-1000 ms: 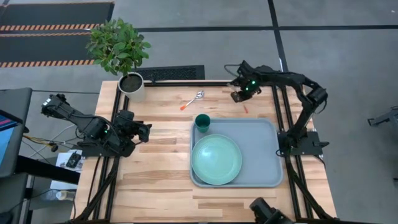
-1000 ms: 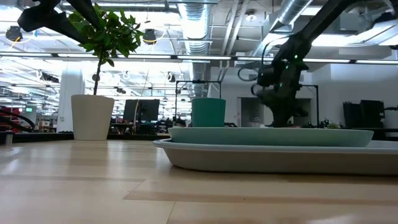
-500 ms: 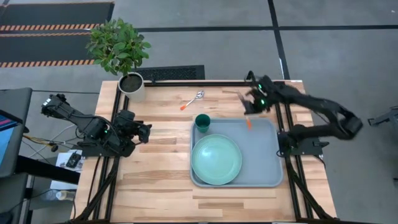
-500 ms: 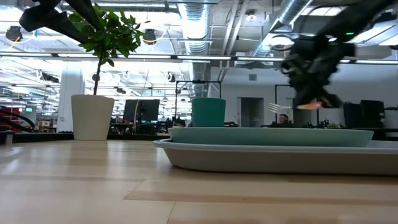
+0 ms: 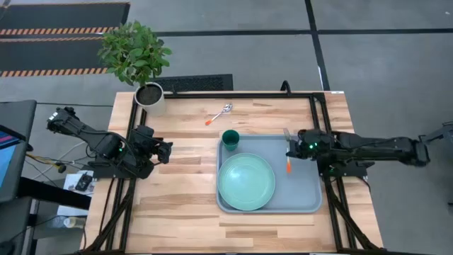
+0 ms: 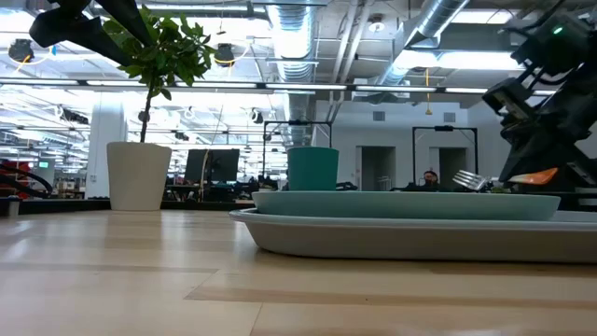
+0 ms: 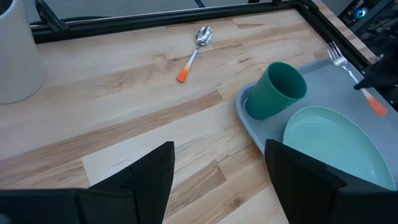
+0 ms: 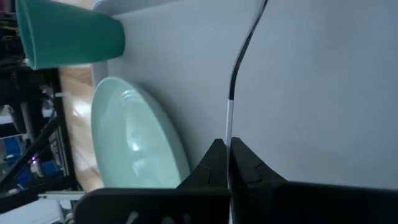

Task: Pick and place plate/cup/fork/spoon on tray
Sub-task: Put the orange fork on the blue tray to the right of the green plate

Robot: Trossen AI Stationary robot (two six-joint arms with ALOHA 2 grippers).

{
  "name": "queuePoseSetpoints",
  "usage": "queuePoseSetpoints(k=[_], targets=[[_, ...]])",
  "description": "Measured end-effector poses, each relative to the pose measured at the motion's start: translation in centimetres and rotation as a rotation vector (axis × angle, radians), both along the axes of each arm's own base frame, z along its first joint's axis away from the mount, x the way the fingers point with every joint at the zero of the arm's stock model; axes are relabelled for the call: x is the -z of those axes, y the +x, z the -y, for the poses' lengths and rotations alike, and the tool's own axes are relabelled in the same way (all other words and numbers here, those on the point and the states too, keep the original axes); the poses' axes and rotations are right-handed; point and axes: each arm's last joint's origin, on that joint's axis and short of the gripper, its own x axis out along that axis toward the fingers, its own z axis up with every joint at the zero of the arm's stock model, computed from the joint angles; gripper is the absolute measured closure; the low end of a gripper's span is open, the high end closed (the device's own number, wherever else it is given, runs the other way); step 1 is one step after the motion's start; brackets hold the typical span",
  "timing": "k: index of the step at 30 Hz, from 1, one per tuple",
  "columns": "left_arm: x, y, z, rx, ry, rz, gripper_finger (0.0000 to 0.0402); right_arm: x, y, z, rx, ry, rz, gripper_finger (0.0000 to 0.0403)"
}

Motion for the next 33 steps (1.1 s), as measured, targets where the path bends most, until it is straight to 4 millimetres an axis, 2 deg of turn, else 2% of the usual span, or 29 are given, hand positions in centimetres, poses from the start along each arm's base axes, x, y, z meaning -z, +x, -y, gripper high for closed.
queuePoseSetpoints(k=[17,23,33], targets=[[0.0,0.0,0.0,0.003,-0.008,0.000,0.0164,1.6,0.4,-6.3,-0.012,0.056,-0.098,0.0402],[0.0,0.0,0.0,0.003,-0.007,0.000,0.0164,2.4,1.2,-7.7,-0.021,0.047,-0.099,0.0402],[0.0,0.0,0.0,0.003,-0.007,0.000,0.0164,3.6,3.2,-9.0,-0.022,0.059,-0.073,0.0402]])
